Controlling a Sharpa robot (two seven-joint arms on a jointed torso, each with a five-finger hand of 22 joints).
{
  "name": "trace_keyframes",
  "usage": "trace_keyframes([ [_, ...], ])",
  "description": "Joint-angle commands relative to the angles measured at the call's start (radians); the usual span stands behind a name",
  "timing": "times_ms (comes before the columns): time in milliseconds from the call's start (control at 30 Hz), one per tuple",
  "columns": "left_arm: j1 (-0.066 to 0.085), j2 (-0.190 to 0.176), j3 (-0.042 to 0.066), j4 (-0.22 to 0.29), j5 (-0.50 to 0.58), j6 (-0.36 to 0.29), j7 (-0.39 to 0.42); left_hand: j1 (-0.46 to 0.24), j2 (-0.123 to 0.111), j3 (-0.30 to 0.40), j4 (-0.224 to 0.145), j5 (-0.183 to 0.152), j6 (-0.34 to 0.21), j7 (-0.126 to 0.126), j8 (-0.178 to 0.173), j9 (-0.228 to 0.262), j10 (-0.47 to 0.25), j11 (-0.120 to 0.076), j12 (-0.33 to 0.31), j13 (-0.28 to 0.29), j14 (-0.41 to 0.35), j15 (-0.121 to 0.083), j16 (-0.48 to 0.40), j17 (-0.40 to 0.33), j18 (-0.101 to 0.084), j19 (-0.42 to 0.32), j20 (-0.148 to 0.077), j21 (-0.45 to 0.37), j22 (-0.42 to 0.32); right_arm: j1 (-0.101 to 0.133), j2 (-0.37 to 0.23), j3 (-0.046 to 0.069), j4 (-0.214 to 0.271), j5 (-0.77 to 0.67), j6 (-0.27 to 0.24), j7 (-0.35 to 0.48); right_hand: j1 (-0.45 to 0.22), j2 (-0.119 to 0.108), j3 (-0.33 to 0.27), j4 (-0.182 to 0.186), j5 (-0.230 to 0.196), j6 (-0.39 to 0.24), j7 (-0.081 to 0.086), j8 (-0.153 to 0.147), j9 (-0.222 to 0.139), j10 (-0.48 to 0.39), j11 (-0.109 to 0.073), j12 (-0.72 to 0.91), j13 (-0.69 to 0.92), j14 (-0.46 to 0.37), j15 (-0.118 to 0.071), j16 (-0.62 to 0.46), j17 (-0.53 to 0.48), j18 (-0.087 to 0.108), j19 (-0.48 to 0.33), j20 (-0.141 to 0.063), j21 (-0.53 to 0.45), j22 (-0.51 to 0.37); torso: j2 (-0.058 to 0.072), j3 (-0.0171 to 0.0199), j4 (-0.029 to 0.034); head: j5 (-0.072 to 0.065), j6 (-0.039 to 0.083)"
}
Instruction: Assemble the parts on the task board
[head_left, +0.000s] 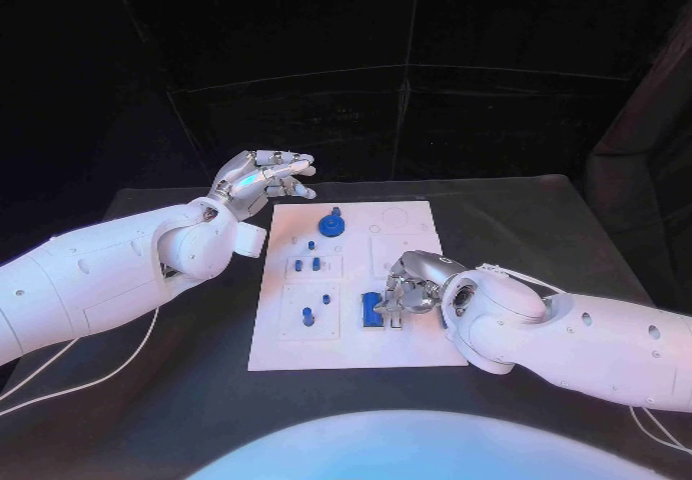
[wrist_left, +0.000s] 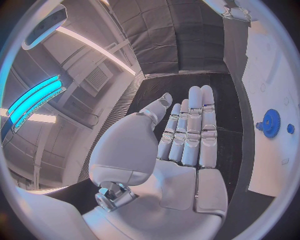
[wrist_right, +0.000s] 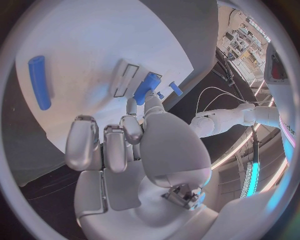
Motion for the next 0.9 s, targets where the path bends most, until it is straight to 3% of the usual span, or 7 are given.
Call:
trace_keyframes([
  [33,0.002,-0.001,0.0,0.001,0.002,0.011,0.006,-0.005,0.007,-0.006,0.0,0.003,-0.003,-0.004,0.004,-0.001,-0.001,-0.005,0.002,-0.002,-0.004,0.0,-0.004,0.001,0.004,0.006,0.003,-0.004,-0.001,0.002,-0.01,0.001,0.009,-0.011,-0.031,0.026,-0.002,0.011,-0.005,-0.002,0.019,-0.005,-0.006,0.002,0.001,0.002,-0.001,0.001,-0.002,0.063,-0.003,-0.006,0.036,-0.01,-0.001,-0.004,-0.001,-0.002,0.0,0.0015,-0.0009,-0.001,0.0],
  [133,0.002,-0.002,0.0,0.001,0.002,0.011,0.006,-0.005,0.007,-0.006,0.0,0.003,-0.003,-0.004,0.004,-0.001,-0.001,-0.005,0.002,-0.002,-0.004,0.0,-0.004,0.001,0.004,0.006,0.003,-0.004,-0.001,0.002,-0.033,0.001,0.026,0.009,-0.068,0.067,-0.011,0.014,-0.017,0.003,0.049,-0.02,0.0,-0.008,-0.003,-0.003,0.003,-0.006,-0.007,0.062,0.0,-0.009,0.031,-0.01,-0.003,-0.002,-0.005,-0.007,-0.001,0.0013,-0.0021,-0.003,-0.001],
  [233,0.002,-0.004,0.0,0.002,0.002,0.011,0.007,-0.005,0.007,-0.006,0.0,0.003,-0.003,-0.004,0.004,-0.001,-0.001,-0.005,0.002,-0.002,-0.004,0.0,-0.004,0.001,0.004,0.006,0.003,-0.004,-0.001,0.002,-0.074,0.001,0.054,0.027,-0.101,0.105,-0.018,0.017,-0.028,0.009,0.074,-0.06,0.014,-0.038,-0.017,-0.006,0.014,-0.011,-0.01,0.061,0.008,-0.01,0.03,-0.01,-0.005,0.002,-0.007,-0.01,-0.002,0.0005,-0.0026,-0.007,0.001],
  [400,0.002,-0.005,0.0,0.002,0.002,0.009,0.007,-0.004,0.008,-0.005,-0.001,0.003,-0.003,-0.004,0.004,-0.001,-0.001,-0.006,0.003,-0.002,-0.004,0.0,-0.004,0.001,0.004,0.007,0.003,-0.004,-0.002,0.005,-0.169,0.002,0.103,0.049,-0.117,0.127,-0.021,0.026,-0.041,0.015,0.092,-0.075,0.026,-0.072,-0.033,-0.009,0.026,-0.015,-0.011,0.062,0.018,-0.01,0.033,-0.01,-0.005,0.012,-0.007,-0.009,-0.004,-0.0018,-0.0031,-0.019,0.006],
  [533,0.002,-0.007,0.0,0.004,0.002,0.008,0.008,-0.004,0.008,-0.005,-0.001,0.003,-0.003,-0.004,0.005,-0.001,-0.001,-0.006,0.003,-0.002,-0.004,0.0,-0.004,0.001,0.004,0.007,0.003,-0.004,-0.002,0.008,-0.236,0.002,0.128,0.053,-0.1,0.113,-0.028,0.03,-0.05,0.022,0.109,-0.067,0.027,-0.08,-0.038,-0.008,0.026,-0.014,-0.01,0.062,0.02,-0.009,0.034,-0.01,-0.004,0.015,-0.006,-0.007,-0.002,-0.0009,-0.0055,-0.033,0.009],
  [700,0.001,-0.008,0.0,0.005,0.002,0.008,0.009,-0.004,0.008,-0.005,-0.001,0.003,-0.003,-0.004,0.005,-0.001,-0.001,-0.006,0.003,-0.001,-0.004,0.0,-0.004,0.001,0.004,0.007,0.003,-0.004,-0.002,0.008,-0.269,0.001,0.115,0.026,-0.063,0.075,-0.03,0.033,-0.057,0.027,0.115,-0.052,0.024,-0.083,-0.039,-0.007,0.025,-0.014,-0.009,0.062,0.019,-0.008,0.035,-0.01,-0.003,0.016,-0.004,-0.004,0.0,0.0015,-0.008,-0.055,0.013],
  [900,0.001,-0.007,0.0,0.005,0.002,0.01,0.009,-0.004,0.008,-0.005,-0.001,0.003,-0.003,-0.004,0.005,-0.001,-0.001,-0.006,0.003,-0.001,-0.004,0.0,-0.004,0.001,0.004,0.007,0.003,-0.004,-0.002,0.006,-0.271,0.001,0.096,-0.008,0.001,0.027,-0.044,0.039,-0.073,0.044,0.118,-0.025,0.018,-0.085,-0.041,-0.001,0.02,-0.006,-0.002,0.064,0.016,-0.004,0.042,-0.011,-0.001,0.014,0.001,0.004,0.001,0.0026,-0.002,-0.065,0.015],
])
